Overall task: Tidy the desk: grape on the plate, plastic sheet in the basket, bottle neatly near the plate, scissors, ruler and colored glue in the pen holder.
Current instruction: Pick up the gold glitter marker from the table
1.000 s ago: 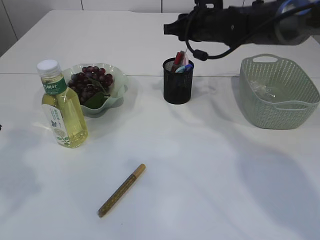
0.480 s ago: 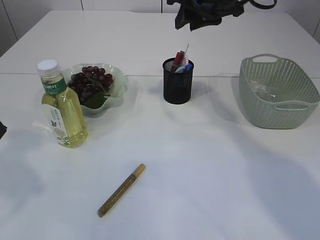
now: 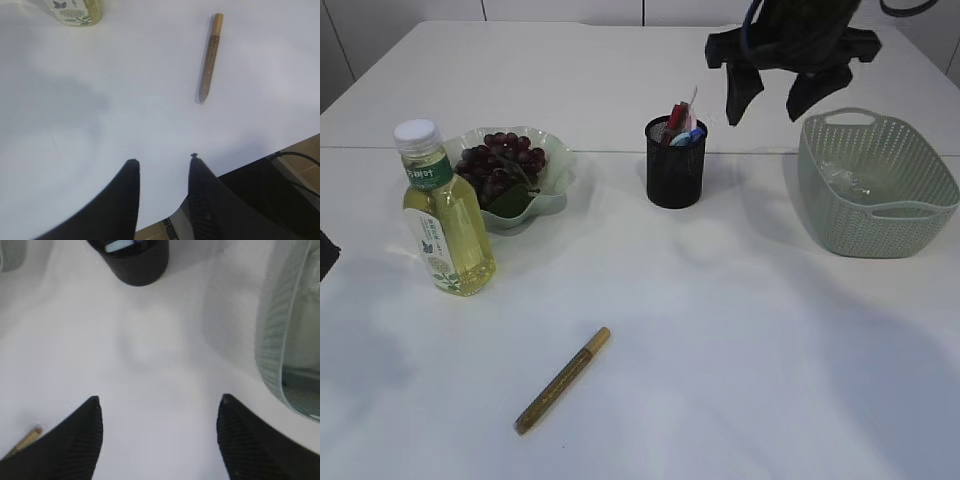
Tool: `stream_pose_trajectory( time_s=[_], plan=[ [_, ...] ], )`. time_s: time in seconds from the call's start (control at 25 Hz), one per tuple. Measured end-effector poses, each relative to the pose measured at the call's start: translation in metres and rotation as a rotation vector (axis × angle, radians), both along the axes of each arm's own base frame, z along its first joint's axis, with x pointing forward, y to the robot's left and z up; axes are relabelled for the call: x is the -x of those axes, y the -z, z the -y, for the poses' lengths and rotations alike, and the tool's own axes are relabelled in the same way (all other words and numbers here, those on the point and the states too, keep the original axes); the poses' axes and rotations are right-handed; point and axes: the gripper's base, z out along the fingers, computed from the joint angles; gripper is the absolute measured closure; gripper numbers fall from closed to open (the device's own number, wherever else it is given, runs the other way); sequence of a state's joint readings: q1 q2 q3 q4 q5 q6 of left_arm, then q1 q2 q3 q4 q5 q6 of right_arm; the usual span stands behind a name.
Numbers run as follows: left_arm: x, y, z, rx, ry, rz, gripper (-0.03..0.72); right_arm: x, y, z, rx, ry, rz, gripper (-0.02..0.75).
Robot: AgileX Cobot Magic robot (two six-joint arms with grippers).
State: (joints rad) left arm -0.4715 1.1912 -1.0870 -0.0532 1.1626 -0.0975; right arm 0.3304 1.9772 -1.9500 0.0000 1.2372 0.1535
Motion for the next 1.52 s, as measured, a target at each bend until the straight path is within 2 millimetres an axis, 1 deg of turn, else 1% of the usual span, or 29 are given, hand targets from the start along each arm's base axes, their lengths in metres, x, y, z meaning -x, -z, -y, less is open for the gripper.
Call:
stream_pose_trajectory(
  time_s=[0.12,0.4,0.52,0.64,0.72,0.8,0.84,1.0,1.12,1.24,1.36,1.52],
  plan=[
    [0.000,0.000,0.000,0.005,0.000,-0.003,0.431,-0.001,0.000,0.002,0.015,0.011,0.003,0.172],
    [0.001,0.000,0.003,0.032,-0.001,-0.016,0.387,0.003,-0.001,-0.004,-0.064,0.006,-0.025,0.164],
    [0.002,0.000,0.003,0.038,0.004,-0.019,0.385,0.013,0.000,-0.004,-0.095,0.001,-0.058,0.163],
    [0.003,-0.001,0.005,0.061,0.014,-0.029,0.385,0.030,0.006,0.000,-0.086,-0.009,-0.108,0.163],
    [0.002,0.001,0.007,0.068,0.021,-0.040,0.384,0.045,0.013,0.006,-0.069,-0.013,-0.148,0.163],
    [-0.001,0.006,0.010,0.059,0.029,-0.060,0.384,0.062,0.014,0.012,-0.060,-0.016,-0.173,0.163],
    [-0.003,0.009,0.014,0.050,0.043,-0.074,0.384,0.071,0.017,0.015,-0.053,-0.015,-0.192,0.163],
    [-0.017,0.021,0.034,0.020,0.102,-0.116,0.383,0.111,0.017,0.028,-0.049,-0.015,-0.227,0.163],
    [-0.035,0.029,0.051,-0.004,0.133,-0.143,0.383,0.141,0.016,0.036,-0.064,-0.014,-0.241,0.163],
    [-0.058,0.044,0.071,-0.039,0.159,-0.199,0.382,0.167,0.014,0.043,-0.086,-0.013,-0.243,0.163],
    [-0.077,0.060,0.093,-0.076,0.186,-0.253,0.382,0.183,0.012,0.048,-0.095,-0.016,-0.233,0.163],
    [-0.094,0.087,0.116,-0.115,0.214,-0.303,0.382,0.190,0.009,0.050,-0.100,-0.017,-0.220,0.163]
  ],
)
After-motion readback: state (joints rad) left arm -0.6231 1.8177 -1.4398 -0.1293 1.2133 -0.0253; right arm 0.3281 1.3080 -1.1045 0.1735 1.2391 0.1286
